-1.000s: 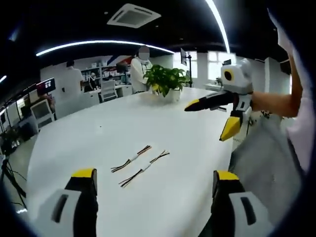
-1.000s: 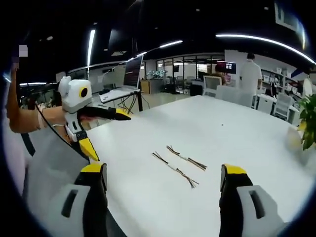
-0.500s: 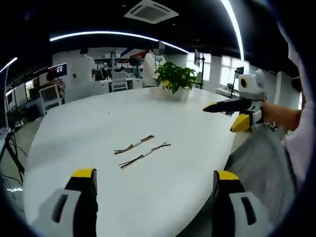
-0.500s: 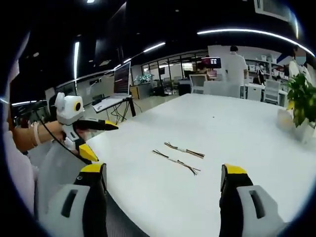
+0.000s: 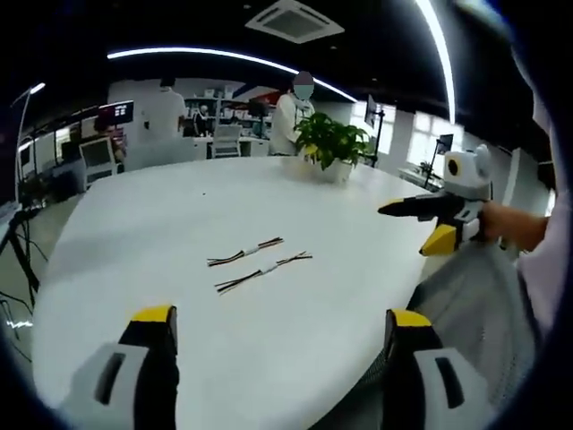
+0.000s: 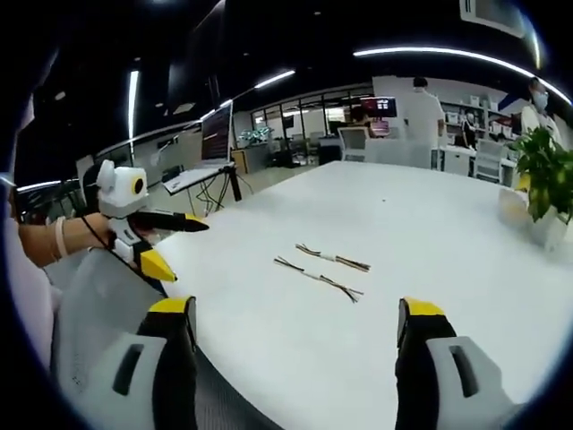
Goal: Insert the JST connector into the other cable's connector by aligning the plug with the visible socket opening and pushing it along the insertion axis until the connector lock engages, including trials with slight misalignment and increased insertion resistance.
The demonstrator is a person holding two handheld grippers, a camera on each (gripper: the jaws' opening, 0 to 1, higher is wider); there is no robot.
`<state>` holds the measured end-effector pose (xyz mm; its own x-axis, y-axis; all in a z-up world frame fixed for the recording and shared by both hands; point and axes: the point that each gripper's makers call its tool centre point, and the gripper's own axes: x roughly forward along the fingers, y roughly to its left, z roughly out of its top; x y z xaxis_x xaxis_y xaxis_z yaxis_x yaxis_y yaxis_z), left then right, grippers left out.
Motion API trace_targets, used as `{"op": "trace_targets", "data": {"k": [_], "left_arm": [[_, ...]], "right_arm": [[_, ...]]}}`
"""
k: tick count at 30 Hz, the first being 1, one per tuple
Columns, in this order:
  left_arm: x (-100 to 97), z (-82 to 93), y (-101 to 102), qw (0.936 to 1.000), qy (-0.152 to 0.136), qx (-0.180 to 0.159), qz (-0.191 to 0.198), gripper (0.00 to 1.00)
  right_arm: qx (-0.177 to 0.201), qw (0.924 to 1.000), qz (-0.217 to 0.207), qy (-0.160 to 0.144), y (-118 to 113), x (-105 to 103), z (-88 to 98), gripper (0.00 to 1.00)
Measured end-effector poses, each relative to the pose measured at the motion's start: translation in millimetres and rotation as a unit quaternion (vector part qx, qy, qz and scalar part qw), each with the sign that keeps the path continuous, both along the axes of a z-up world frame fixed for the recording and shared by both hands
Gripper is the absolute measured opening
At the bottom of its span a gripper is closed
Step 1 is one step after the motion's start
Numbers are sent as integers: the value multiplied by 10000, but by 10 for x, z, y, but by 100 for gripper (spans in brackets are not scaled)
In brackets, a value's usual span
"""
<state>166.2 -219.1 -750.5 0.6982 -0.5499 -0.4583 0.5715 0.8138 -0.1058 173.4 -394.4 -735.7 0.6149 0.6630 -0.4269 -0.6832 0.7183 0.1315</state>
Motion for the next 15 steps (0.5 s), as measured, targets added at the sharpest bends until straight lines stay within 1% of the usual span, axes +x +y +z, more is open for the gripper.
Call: {"op": "trace_targets", "data": {"k": [2, 5, 10, 15], "left_arm": [[-11, -29, 6, 10000, 66, 12, -41, 94], [-2, 9, -8, 10000, 3, -88, -29, 94], [6, -13, 0, 9999, 48, -111, -14, 94], [8, 11, 13, 10000, -3, -91, 34, 92]], "right_arm": [[-28, 9999, -83, 131, -45, 8, -45, 87], [76, 9998, -162, 81, -59, 36, -17, 88], [8, 9999, -139, 88, -59, 26, -33, 87], [-10, 9999, -115, 65, -54, 19, -26, 85]]}}
